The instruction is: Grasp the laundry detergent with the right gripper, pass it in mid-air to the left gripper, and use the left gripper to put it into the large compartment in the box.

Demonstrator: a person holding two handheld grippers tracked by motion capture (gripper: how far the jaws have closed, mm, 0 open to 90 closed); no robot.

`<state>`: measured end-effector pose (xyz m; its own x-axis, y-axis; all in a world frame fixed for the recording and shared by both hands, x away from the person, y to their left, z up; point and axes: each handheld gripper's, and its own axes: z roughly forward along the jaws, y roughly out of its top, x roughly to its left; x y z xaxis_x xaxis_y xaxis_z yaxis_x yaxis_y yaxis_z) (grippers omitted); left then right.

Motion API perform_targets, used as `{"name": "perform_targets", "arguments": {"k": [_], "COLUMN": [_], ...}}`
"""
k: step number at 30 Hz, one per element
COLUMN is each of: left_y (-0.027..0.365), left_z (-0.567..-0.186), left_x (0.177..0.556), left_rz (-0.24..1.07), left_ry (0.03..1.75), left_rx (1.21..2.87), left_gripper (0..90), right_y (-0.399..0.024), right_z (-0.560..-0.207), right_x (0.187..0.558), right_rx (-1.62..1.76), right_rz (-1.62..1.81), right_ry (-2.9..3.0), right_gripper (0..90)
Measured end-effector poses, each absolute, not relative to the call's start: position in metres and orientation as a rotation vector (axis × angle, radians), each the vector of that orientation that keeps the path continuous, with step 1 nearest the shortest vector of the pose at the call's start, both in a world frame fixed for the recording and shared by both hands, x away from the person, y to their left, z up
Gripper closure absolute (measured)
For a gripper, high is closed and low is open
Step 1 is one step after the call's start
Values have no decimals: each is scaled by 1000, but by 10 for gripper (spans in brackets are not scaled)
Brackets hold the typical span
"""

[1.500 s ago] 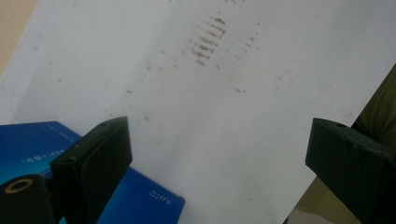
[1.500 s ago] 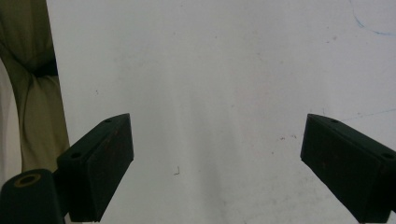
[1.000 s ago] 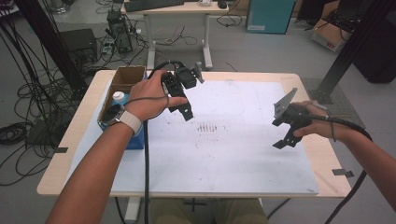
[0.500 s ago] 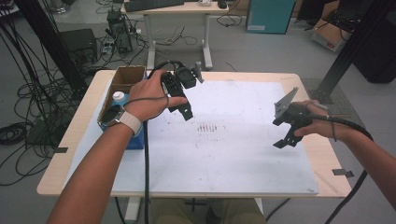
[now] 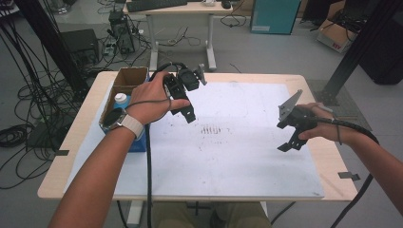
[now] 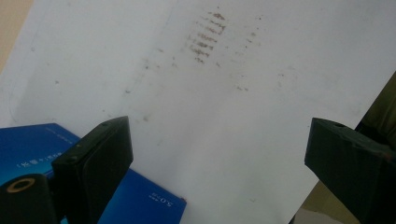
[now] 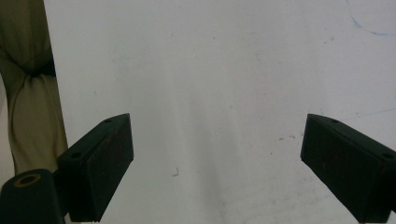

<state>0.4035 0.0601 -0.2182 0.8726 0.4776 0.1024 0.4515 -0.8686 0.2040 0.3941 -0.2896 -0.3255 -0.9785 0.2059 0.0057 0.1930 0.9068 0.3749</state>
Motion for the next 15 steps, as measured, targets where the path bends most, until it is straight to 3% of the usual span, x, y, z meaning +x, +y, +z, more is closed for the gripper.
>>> {"name": "perform_targets", "arguments": {"k": [15], "left_y": [60], "left_z": [-220], "left_x": [406], "left_rz": [219], "left_ry": [725], "left_rx": [2874], "left_gripper": [80], "right_y": [-290], "right_z": [-327], "right_x": [395], "right_rx": [322], "right_rz": [592], "right_ry": [3033], "right_gripper": [93]}}
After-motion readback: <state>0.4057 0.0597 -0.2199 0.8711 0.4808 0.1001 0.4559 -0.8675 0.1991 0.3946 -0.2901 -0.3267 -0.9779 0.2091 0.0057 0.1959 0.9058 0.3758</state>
